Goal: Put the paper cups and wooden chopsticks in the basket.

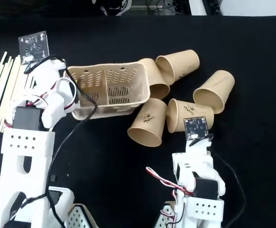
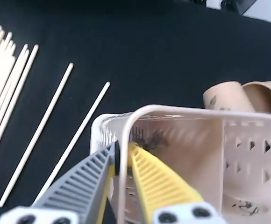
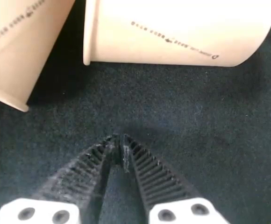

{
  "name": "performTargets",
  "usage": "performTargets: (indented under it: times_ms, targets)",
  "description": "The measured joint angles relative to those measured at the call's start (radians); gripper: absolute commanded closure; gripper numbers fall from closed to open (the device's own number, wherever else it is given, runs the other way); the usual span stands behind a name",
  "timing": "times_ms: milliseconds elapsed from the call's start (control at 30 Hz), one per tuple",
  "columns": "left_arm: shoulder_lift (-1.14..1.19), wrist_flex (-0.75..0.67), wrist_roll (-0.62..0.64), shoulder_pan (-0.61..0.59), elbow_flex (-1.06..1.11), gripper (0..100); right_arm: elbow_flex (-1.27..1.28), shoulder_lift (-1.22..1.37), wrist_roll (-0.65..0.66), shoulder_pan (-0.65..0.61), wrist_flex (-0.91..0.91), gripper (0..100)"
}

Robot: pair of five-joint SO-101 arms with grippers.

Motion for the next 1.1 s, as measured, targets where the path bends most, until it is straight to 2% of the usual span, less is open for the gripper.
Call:
performTargets:
  times_ms: [67,333,600,767,900,1033,1100]
  targets:
    - [-0.002,0.014,0.009,-0.002,0.025,78,0.0,0.0,0.0,0.0,0.0,98.5]
    - [-0.015,0.04,0.051,-0.009,0.026,70,0.0,0.0,0.0,0.0,0.0,98.5]
    - [-0.02,0.264,0.051,-0.014,-0.21,69,0.0,0.0,0.0,0.0,0.0,98.4]
    - [-0.021,0.437,-0.023,-0.017,-0.44,69,0.0,0.0,0.0,0.0,0.0,98.5]
    - [-0.038,0.592,-0.138,-0.026,-0.612,73,0.0,0.0,0.0,0.0,0.0,98.5]
    - [-0.118,0.614,-0.216,-0.152,-0.601,79,0.0,0.0,0.005,0.0,0.0,98.5]
    - [-0.19,0.614,-0.27,-0.222,-0.554,81,0.0,0.0,0.054,0.003,0.005,98.5]
